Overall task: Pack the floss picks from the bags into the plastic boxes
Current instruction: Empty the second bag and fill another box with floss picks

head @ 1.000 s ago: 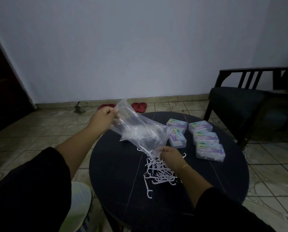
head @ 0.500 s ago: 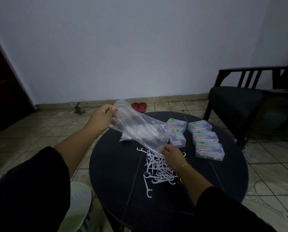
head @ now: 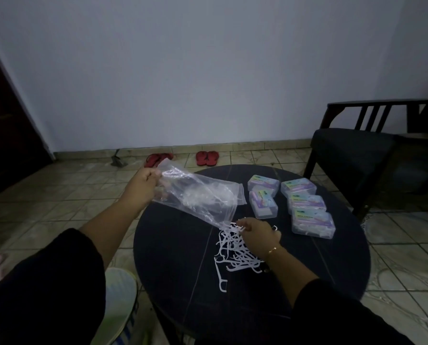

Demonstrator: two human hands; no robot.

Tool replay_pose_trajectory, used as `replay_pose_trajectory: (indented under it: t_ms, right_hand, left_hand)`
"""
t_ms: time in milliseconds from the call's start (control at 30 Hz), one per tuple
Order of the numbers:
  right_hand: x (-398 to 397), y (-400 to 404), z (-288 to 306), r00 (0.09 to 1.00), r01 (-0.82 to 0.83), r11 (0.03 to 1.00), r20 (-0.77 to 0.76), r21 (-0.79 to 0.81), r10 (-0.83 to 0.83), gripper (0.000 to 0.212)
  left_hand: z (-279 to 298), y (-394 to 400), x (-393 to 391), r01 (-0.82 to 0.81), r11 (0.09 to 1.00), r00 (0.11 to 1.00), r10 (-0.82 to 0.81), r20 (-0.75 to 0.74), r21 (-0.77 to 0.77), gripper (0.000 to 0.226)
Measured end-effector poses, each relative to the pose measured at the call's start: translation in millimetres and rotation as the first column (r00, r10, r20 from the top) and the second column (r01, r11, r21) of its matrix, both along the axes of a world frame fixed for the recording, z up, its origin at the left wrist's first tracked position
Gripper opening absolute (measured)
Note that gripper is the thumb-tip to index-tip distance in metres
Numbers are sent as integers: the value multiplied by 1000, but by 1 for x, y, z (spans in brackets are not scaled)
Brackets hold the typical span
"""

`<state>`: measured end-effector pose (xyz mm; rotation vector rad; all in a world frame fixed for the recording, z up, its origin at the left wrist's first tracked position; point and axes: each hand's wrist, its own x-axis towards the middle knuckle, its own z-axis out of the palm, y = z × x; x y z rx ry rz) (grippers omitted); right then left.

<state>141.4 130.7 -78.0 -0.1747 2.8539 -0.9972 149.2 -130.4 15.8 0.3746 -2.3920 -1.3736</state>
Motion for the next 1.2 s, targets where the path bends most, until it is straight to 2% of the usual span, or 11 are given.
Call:
replay_pose_trajectory:
  t_ms: [200, 300, 433, 533, 633, 700, 767, 833, 933, 1067, 1200]
  right_hand:
    - [9, -7, -7, 992, -47, 976, -104, 212, 70, 42]
    - [11, -13, -10, 983, -37, 969, -163, 244, 79, 43]
    - [10, -24, -8, 967, -2, 968, -245, 249, 65, 44]
    - [6, -33, -6, 957, -17, 963, -276, 268, 93, 44]
    - [2, -39, -8, 963, -83, 940, -216, 330, 161, 43]
    - [1, -42, -10, 968, -129, 918, -152, 374, 198, 43]
    - [2, -44, -14, 966, -156, 901, -126, 405, 224, 42]
    - [2, -44, -16, 963, -153, 901, -145, 406, 229, 41]
    - [0, -39, -15, 959, -113, 932, -209, 345, 194, 39]
    - [-10, -22, -9, 946, -27, 963, -304, 267, 111, 35]
    - [-27, 0, -1, 950, 82, 938, -311, 336, 28, 41]
  left_hand:
    - [-62, -28, 10, -246, 964, 938, 210, 277, 101, 30]
    - [-89, -39, 12, -276, 952, 923, 225, 312, 130, 31]
    - [-104, -50, 6, -263, 957, 918, 288, 272, -124, 32]
    - [-102, -37, 7, -306, 864, 895, 405, 190, -399, 46]
    - [-94, -9, 13, -159, 677, 956, 287, 59, -718, 53]
    - [-94, 8, 12, 58, 605, 978, 123, 166, -794, 59]
    - [-101, 17, 7, 259, 555, 938, 50, 342, -790, 67]
    - [-108, 20, 5, 382, 555, 872, 49, 488, -738, 73]
    - [-115, 18, 4, 396, 575, 840, 88, 536, -716, 75]
    - [-110, 25, 3, 289, 521, 914, 99, 393, -803, 69]
    - [-100, 47, -3, 247, 516, 954, 18, 298, -820, 63]
